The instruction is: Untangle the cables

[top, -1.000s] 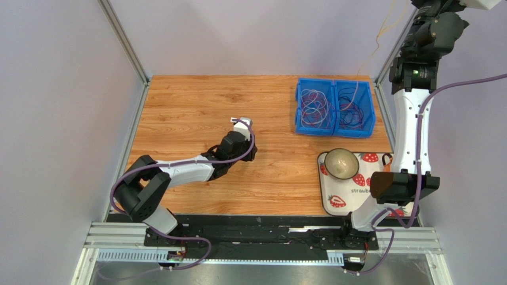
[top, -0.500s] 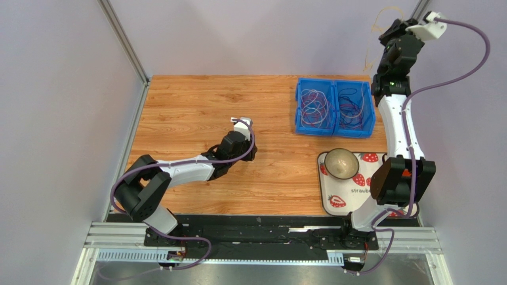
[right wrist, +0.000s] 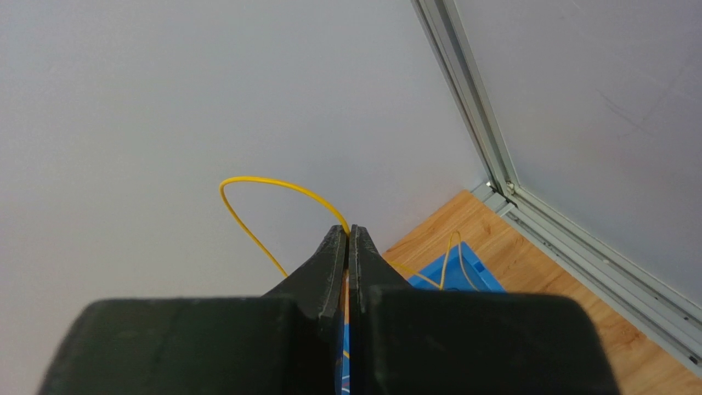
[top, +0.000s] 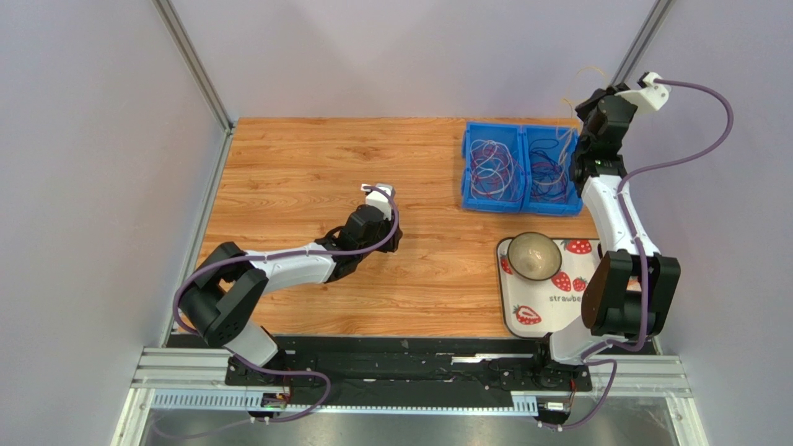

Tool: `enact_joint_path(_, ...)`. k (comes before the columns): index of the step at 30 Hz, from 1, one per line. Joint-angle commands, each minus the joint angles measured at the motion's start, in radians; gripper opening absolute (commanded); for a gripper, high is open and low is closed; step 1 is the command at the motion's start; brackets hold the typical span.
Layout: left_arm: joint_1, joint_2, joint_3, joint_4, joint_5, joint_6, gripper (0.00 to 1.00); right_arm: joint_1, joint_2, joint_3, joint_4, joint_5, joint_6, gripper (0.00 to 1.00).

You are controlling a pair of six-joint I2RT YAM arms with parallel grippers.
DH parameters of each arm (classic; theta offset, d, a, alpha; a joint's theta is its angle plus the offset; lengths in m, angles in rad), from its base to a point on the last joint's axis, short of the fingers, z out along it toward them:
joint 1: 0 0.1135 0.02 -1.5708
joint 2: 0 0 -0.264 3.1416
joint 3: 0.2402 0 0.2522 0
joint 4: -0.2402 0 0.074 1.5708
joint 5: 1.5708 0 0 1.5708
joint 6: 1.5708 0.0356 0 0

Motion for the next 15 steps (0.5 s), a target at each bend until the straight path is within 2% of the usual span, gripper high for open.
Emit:
enact_joint_path(1,-0.005,-0.004,0.031,0.016,0.001,0.011,0.43,-0.006,-0.093,-0.08,0.067,0.039,0.05,0.0)
enact_joint_path(9,-0.005,-0.013,0.023,0.018,0.002,0.011,0.43,-0.007,-0.053,-0.197,0.032,0.03,0.105,0.0)
enact_joint_path(12,-0.005,-0.016,0.02,0.018,0.001,0.01,0.43,-0.007,-0.023,-0.177,-0.051,0.065,0.111,0.0)
enact_joint_path(15,-0.005,-0.018,0.019,0.021,0.001,0.011,0.43,-0.009,0.023,-0.083,-0.25,0.08,0.111,0.0)
